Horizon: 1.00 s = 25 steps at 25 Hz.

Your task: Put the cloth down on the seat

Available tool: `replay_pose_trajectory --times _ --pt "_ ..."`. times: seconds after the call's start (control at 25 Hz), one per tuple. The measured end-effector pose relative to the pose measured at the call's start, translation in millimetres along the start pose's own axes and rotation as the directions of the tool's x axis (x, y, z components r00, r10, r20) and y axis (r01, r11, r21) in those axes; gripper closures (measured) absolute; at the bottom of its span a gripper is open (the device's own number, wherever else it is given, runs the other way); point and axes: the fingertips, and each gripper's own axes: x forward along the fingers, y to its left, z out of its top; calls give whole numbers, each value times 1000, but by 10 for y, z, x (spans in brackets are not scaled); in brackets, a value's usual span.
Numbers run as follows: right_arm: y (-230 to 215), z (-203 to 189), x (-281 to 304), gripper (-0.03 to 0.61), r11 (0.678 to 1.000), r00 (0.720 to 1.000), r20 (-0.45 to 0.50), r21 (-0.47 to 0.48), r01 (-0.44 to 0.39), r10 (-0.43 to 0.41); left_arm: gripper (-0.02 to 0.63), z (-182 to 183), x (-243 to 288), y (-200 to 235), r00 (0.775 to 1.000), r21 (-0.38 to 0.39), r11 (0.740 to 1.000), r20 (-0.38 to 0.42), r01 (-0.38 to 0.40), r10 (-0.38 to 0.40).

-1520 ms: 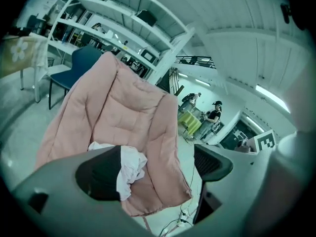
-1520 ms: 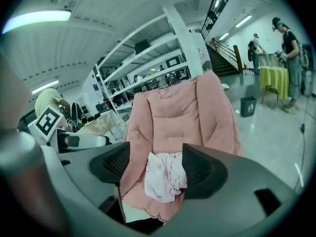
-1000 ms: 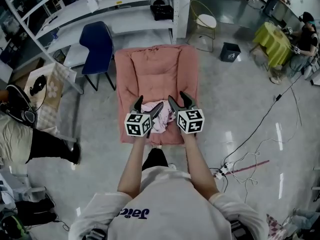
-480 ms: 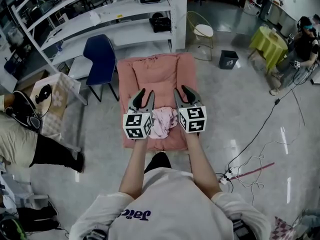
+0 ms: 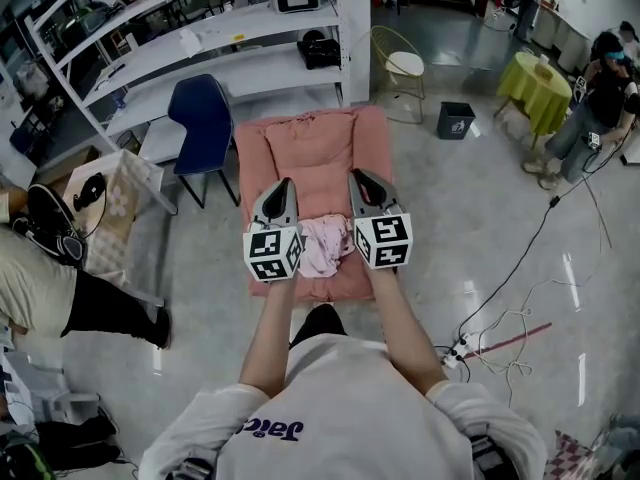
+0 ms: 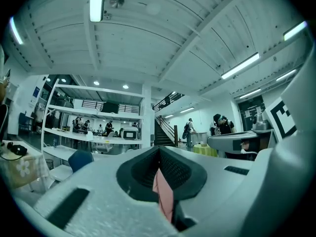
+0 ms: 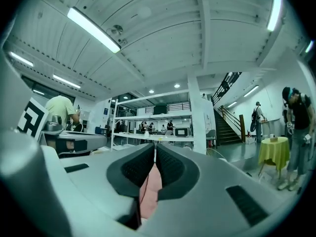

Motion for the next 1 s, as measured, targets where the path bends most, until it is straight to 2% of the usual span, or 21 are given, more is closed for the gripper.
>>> replay_pose_trajectory --times 0.36,0.64,1.0 --pt "-31 -16 -53 563 999 999 -26 -21 28 -29 600 -4 -5 -41 1000 5 1000 -26 -1 1" --pt "-136 -11 -132 563 999 999 -18 -21 40 -40 600 -33 39 -219 999 6 999 -32 32 -32" --pt "-105 -182 -232 563 999 998 -39 4 42 -42 600 -221 -57 -232 997 -9 1000 -75 20 -21"
